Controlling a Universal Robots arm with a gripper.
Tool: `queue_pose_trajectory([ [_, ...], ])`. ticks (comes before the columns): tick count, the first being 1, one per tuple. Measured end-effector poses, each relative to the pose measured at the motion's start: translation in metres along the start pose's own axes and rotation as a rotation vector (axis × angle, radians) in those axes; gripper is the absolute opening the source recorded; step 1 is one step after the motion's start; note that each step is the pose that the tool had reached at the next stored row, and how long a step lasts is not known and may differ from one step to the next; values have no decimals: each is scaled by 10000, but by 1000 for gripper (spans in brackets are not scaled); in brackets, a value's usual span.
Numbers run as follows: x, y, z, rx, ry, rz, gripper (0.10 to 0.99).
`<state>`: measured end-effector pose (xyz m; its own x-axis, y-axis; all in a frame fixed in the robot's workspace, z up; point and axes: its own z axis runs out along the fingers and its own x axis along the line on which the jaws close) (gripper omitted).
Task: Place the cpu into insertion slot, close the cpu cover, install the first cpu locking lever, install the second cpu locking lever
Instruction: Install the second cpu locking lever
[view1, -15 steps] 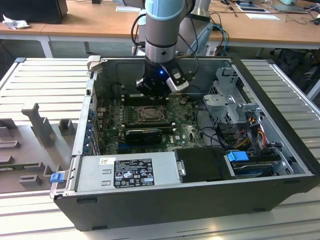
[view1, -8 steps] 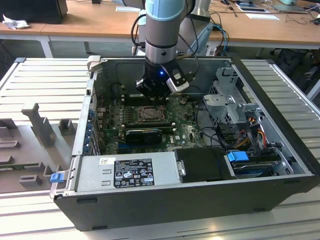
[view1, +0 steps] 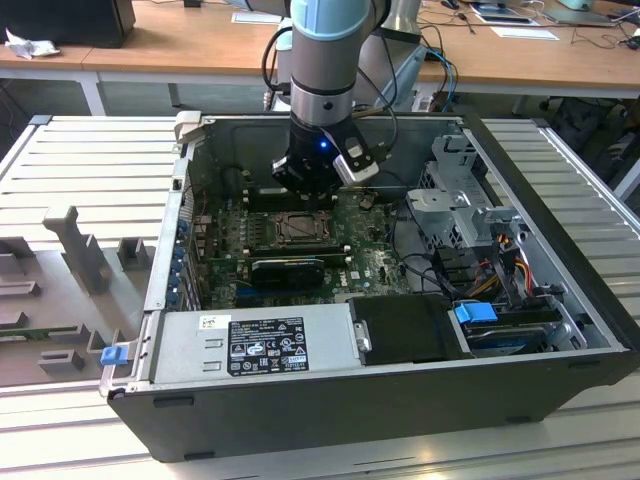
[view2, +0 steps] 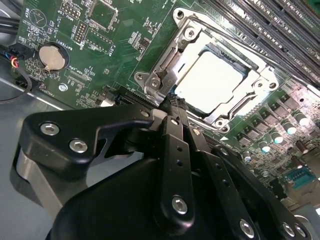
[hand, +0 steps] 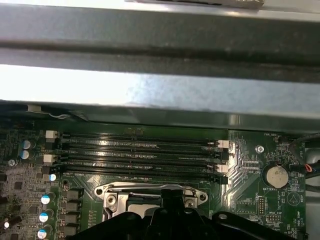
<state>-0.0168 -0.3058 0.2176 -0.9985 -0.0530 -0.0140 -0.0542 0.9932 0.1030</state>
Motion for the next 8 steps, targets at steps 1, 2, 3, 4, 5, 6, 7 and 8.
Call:
queue_pose_trajectory([
  [1, 0, -3, 0, 0, 0, 0, 106],
  [2, 0, -6, 0, 0, 0, 1, 106],
  [3, 0, -11, -1, 0, 0, 0, 106],
  [4, 1, -16, -1, 0, 0, 0, 106],
  [5, 2, -29, -3, -1, 0, 1, 106],
  [6, 2, -33, -3, -1, 0, 1, 106],
  [7, 2, -37, -3, -1, -1, 1, 106],
  [8, 2, -42, -4, 0, 0, 1, 106],
])
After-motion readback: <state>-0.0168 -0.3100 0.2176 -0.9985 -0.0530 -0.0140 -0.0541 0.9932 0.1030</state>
